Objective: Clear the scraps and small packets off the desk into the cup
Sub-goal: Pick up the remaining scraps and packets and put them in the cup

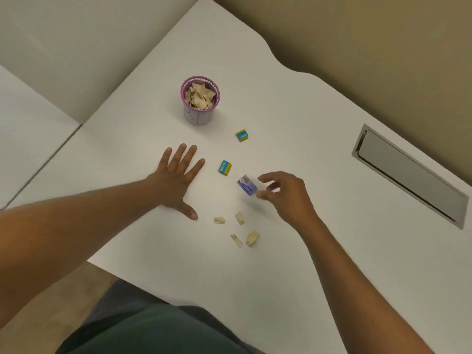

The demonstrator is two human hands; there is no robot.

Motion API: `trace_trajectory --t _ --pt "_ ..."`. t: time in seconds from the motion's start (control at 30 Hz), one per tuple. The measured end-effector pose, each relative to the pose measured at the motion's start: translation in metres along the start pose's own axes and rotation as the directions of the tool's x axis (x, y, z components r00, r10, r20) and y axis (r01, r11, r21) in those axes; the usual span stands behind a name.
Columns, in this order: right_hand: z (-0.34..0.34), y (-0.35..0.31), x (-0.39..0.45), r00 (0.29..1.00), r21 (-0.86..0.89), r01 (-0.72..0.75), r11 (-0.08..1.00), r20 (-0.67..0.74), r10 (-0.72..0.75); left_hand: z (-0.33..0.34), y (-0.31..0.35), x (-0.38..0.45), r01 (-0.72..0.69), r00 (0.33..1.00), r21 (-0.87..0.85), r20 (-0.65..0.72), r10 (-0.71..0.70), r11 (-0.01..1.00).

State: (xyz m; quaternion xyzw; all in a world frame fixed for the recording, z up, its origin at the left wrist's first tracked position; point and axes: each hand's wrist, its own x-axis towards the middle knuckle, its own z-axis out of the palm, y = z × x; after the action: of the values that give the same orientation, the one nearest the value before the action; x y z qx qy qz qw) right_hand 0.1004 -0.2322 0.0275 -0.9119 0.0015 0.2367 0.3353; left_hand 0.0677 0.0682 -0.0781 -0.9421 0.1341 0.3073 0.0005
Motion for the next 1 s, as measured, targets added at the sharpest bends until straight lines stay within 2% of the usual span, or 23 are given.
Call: trace_trajectory --t 0.17,0.27,0.37,0.43,0.5,0.57,0.63,0.67,0.73,0.83,0.93,1.0 --pt "0.045 0.076 -0.068 0.986 -0.097 -0.132 0.987 0.088 0.141 -0.004 0.002 0.001 0.03 0.999 0.009 0.034 -0.03 1.0" --pt "0.071 0.086 -0.081 0.987 0.012 -0.148 0.989 0.058 0.147 -0.009 0.006 -0.001 0.045 0.997 0.032 0.058 -0.047 0.998" --pt "0.088 0.077 -0.077 0.996 0.148 -0.087 0.985 -0.012 0.09 -0.014 0.009 -0.003 0.062 0.993 0.042 0.102 -0.066 0.997" --pt "0.087 0.067 -0.068 0.998 0.166 -0.055 0.985 -0.018 0.059 -0.016 0.011 -0.004 0.068 0.991 0.046 0.115 -0.073 0.997" --pt "0.076 0.066 -0.056 0.999 0.116 -0.024 0.993 -0.02 0.027 -0.017 0.011 -0.005 0.071 0.99 0.05 0.123 -0.077 0.996" --pt "0.057 0.072 -0.045 0.995 0.033 0.018 0.999 -0.095 -0.015 -0.018 0.011 -0.005 0.075 0.988 0.059 0.129 -0.082 0.995" --pt "0.039 0.085 -0.034 0.976 -0.167 0.057 0.984 -0.199 -0.09 -0.017 0.011 -0.004 0.077 0.987 0.063 0.135 -0.085 0.995" --pt "0.032 0.092 -0.029 0.97 -0.27 0.059 0.961 -0.212 -0.119 -0.016 0.012 -0.004 0.08 0.987 0.064 0.136 -0.088 0.995" --pt "0.026 0.104 -0.023 0.984 -0.384 0.051 0.922 -0.141 -0.113 -0.016 0.013 -0.004 0.091 0.986 0.067 0.136 -0.099 0.994" --pt "0.034 0.118 -0.023 0.995 -0.41 0.084 0.908 -0.019 -0.1 -0.018 0.015 -0.005 0.101 0.983 0.097 0.141 -0.114 0.99" --pt "0.053 0.119 -0.04 0.993 -0.361 0.091 0.928 -0.042 -0.114 -0.02 0.017 -0.007 0.108 0.981 0.099 0.148 -0.122 0.989" --pt "0.071 0.113 -0.057 0.985 -0.35 0.148 0.925 -0.03 -0.169 -0.021 0.018 -0.008 0.107 0.981 0.094 0.152 -0.121 0.99"
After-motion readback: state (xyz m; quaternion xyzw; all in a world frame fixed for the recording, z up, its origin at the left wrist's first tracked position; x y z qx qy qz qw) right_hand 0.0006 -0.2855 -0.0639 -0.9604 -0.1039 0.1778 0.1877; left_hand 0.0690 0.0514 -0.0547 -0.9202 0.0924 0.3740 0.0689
